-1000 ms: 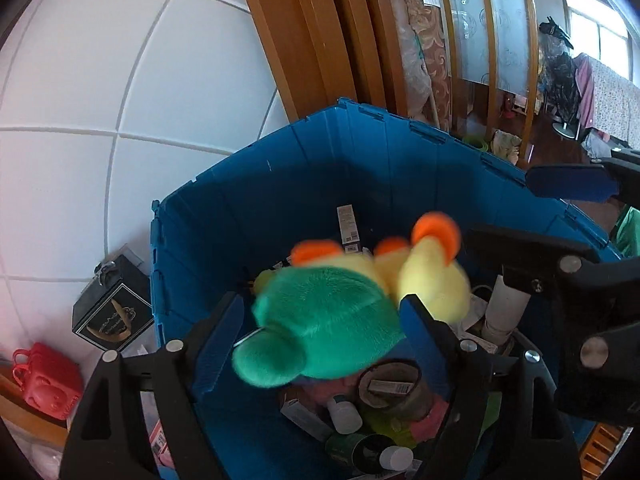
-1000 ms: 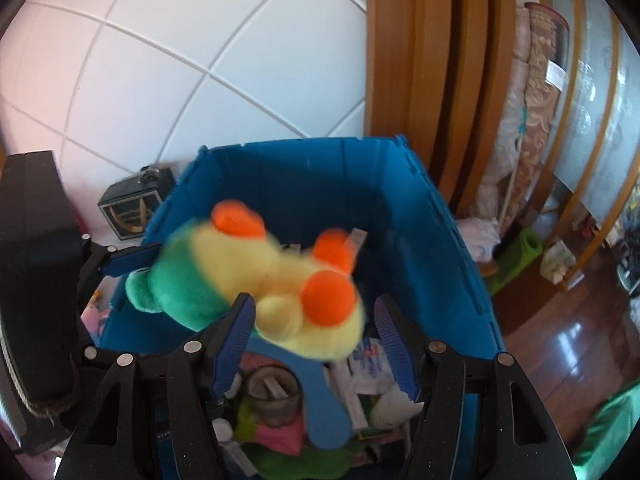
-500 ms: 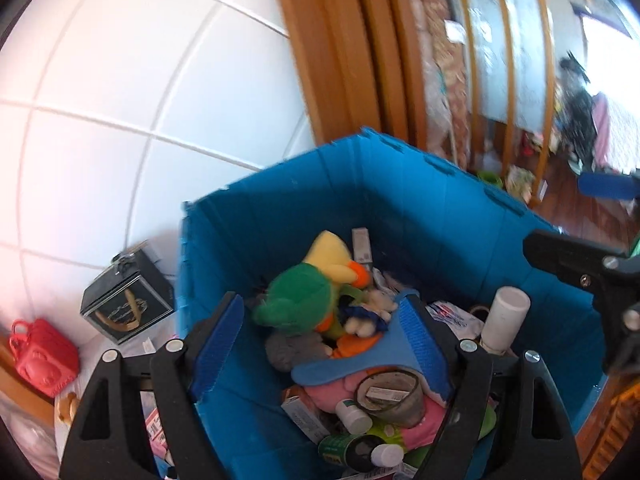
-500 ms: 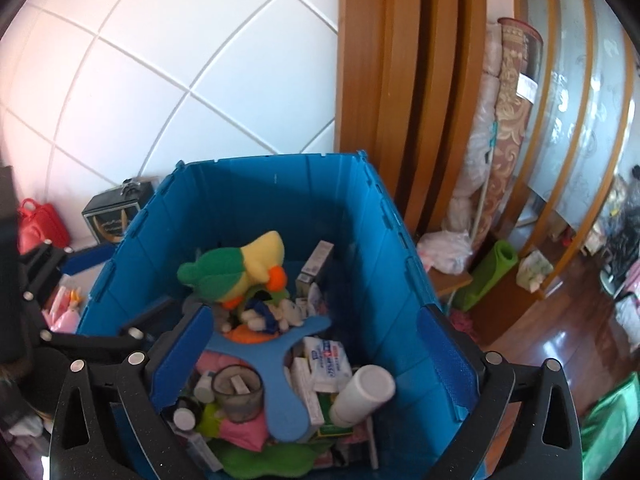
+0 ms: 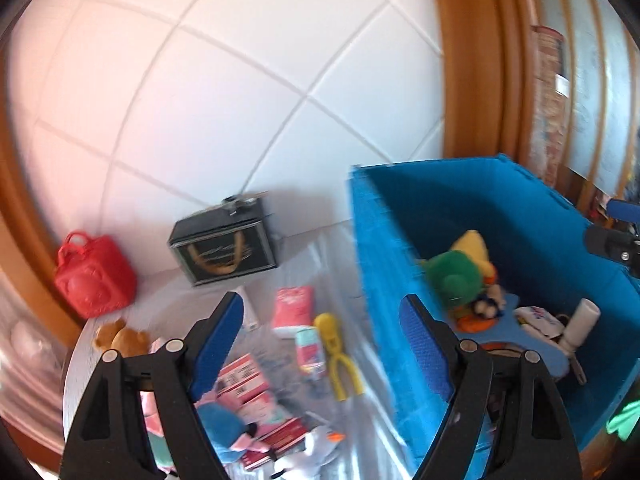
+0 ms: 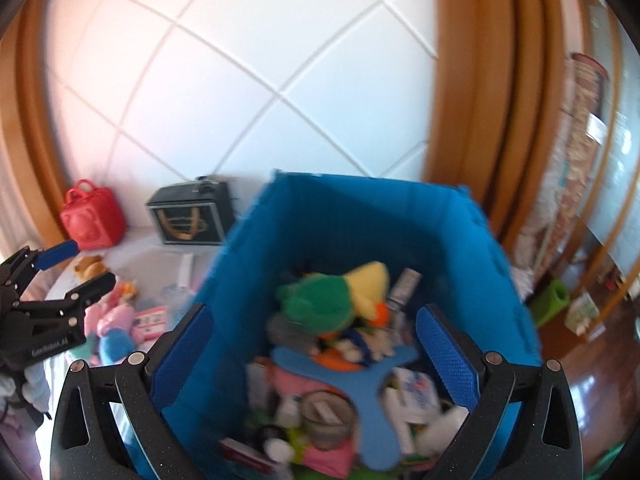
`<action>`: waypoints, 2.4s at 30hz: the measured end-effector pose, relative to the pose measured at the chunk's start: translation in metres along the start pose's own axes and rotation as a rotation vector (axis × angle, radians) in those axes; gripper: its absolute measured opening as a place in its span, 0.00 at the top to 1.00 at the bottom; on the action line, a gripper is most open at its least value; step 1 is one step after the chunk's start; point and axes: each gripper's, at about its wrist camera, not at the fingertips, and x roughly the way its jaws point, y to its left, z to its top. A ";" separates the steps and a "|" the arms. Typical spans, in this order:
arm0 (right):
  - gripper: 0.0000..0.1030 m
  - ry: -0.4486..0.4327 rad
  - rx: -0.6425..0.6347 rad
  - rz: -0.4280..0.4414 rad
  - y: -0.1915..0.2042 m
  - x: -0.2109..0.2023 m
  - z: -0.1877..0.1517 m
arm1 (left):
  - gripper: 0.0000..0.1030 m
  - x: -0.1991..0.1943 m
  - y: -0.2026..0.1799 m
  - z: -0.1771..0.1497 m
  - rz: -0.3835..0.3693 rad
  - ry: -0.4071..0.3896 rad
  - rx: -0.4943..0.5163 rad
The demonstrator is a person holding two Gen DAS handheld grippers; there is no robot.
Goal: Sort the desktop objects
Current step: 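Move both tools back toward the brown bear plush on the bed, then grasp the brown bear plush with both tools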
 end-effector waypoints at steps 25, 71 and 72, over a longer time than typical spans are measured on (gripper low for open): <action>0.00 0.288 0.035 0.218 0.455 0.253 0.031 | 0.22 0.167 0.535 -0.131 0.197 0.326 -0.216; 0.14 0.532 -0.208 0.339 0.692 0.389 -0.097 | 0.20 0.201 0.609 -0.303 0.074 0.380 -0.466; 0.14 0.510 -0.215 0.340 0.691 0.385 -0.093 | 0.20 0.201 0.607 -0.305 0.075 0.378 -0.479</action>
